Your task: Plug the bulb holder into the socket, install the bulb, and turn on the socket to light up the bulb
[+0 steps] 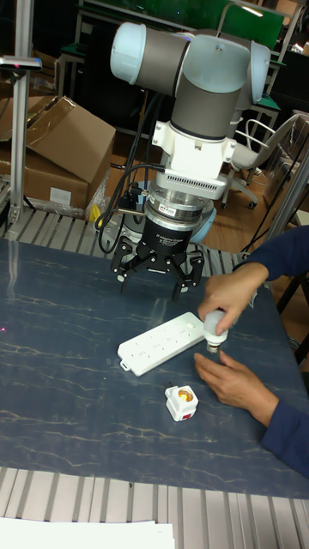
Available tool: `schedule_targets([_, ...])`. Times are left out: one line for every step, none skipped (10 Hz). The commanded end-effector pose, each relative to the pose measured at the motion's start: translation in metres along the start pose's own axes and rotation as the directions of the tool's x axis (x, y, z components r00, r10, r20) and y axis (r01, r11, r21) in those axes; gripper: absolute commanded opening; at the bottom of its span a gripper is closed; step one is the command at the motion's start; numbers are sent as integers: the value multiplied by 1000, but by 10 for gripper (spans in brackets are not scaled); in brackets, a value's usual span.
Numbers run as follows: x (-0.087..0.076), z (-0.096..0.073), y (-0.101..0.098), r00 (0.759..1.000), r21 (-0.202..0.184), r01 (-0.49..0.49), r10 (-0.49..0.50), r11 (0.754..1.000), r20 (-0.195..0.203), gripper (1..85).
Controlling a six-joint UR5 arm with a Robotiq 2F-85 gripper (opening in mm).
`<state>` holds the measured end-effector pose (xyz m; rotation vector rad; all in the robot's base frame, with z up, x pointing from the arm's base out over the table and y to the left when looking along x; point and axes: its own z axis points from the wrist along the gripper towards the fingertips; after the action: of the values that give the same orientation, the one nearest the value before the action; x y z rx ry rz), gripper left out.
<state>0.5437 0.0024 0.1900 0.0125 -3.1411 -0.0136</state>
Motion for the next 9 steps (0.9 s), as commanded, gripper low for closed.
schedule_targets([0,0,2,1000,0,0,0,1000,0,840])
schedule_targets([22,-2,24,994,-78,-66,59,995,-90,13])
schedule_targets([22,-1,24,994,-78,-66,59,995,-90,13])
schedule_targets([22,-1,24,994,-78,-66,59,995,-88,13])
schedule_targets([22,-1,24,994,-78,-66,59,995,-88,13])
schedule_targets([22,-1,24,994,-78,-66,59,995,-88,13])
schedule_targets([22,-1,25,994,-79,-66,59,995,-88,13])
schedule_targets([21,-1,25,995,-80,-64,57,995,-87,13])
schedule_targets([21,-1,25,995,-80,-64,57,995,-87,13])
